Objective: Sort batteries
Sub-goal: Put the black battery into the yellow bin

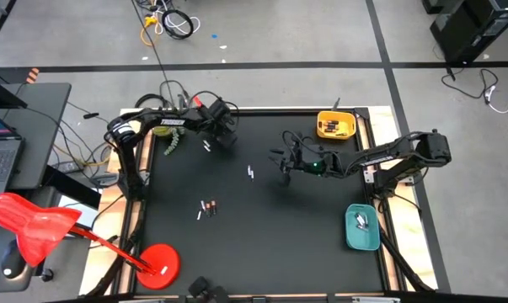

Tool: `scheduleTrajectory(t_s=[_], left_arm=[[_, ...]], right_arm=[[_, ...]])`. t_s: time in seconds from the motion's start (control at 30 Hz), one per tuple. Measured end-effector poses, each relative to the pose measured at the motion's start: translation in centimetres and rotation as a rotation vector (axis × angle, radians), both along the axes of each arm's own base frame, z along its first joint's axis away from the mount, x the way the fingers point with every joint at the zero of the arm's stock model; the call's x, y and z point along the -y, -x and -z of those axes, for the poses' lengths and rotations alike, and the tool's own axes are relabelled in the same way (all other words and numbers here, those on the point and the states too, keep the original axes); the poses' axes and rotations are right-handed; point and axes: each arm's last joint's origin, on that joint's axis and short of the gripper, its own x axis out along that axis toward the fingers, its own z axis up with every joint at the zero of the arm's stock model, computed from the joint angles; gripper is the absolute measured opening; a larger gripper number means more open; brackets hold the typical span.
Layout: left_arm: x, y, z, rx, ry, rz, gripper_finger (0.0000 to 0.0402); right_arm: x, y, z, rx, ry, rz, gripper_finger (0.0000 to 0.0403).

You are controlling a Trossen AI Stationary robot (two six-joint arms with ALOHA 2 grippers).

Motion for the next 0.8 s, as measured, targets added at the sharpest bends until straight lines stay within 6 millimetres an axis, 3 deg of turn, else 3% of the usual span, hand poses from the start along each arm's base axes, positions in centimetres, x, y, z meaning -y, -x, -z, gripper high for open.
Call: scheduleTrajectory(t_s=[0.27, 0.57, 0.8], left_arm=[[3.2, -1.9, 0.2, -0.015, 0.03, 0.191, 0.0009], [5.4, -3.7, -0.8, 0.043, -0.053, 0.298, 0.0], [6.0, -4.1, -4.5, 0.184, -0.143, 0.347, 0.0]], right_arm=[[0.1, 0.1, 0.1, 0.021, -0.002, 0.004, 0.0113], [0.1, 0.1, 0.1, 0.025, -0.026, 0.011, 0.0113], [0.3, 0.6, 1.2, -0.079, -0.062, 0.029, 0.0114]])
